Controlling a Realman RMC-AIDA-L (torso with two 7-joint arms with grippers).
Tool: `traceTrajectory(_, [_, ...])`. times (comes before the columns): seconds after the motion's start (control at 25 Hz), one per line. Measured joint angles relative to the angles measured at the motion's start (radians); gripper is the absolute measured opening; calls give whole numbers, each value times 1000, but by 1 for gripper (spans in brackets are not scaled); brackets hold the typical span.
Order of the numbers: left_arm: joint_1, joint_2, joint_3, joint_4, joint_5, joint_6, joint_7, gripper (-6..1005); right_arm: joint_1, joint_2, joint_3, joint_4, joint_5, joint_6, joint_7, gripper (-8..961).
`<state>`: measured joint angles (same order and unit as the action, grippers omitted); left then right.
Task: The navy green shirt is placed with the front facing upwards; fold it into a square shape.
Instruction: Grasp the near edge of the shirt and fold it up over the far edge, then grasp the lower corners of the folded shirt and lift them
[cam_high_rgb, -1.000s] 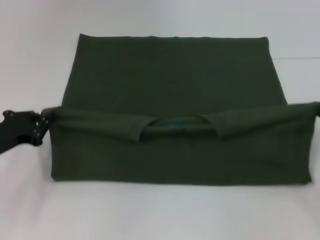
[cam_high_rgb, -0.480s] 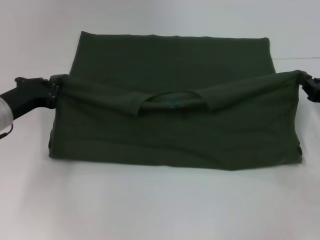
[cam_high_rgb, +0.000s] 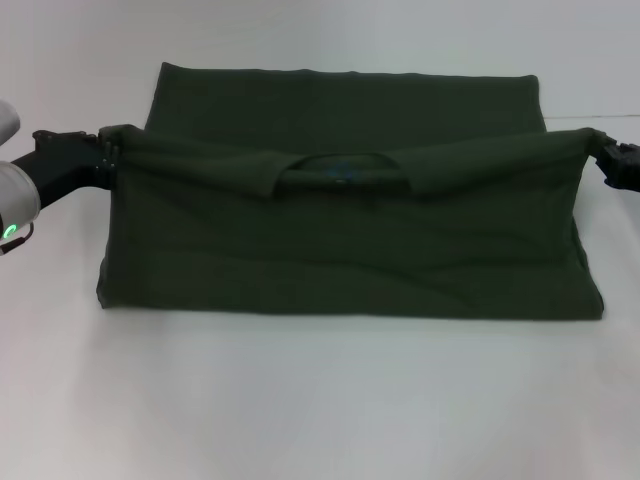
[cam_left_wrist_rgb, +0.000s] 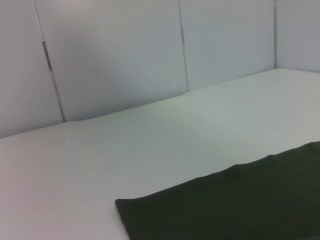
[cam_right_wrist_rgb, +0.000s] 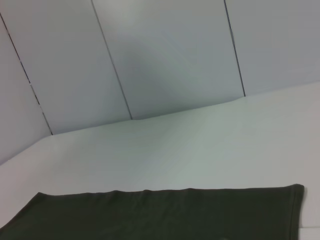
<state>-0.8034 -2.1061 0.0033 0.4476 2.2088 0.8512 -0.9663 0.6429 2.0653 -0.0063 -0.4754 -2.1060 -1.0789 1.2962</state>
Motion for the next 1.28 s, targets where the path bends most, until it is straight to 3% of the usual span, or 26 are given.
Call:
traceTrajectory(0.28, [-25,0,14,-37,-6,-64,25,27,21,2,-7,16,1,51,3,42])
traceTrajectory(0.52, [-37,-14,52,-38,-54,-129,25,27,27,9,-17,26,2,99,-1,45])
traceTrajectory(0.64, [-39,-17,53,-38,-83,-149,24,122,27,9,-32,26,2,117,6,46])
traceTrajectory(0.84, [-39,-18,53,-38,-102,-151,42,286,27,10,-44,26,2,133,11,247])
traceTrajectory(1.0, [-32,-21,53,-38,-167,-150,89,423,27,10,-45,25,2,134,26,354])
traceTrajectory(1.08, [-28,-31,52,-29,-234,-155,99,663,27,10,-53,22,2,134,50,408])
traceTrajectory(1.28, [-16,-44,53,4,-291,-145,65,743,19,10,-99,1,3,112,89,567])
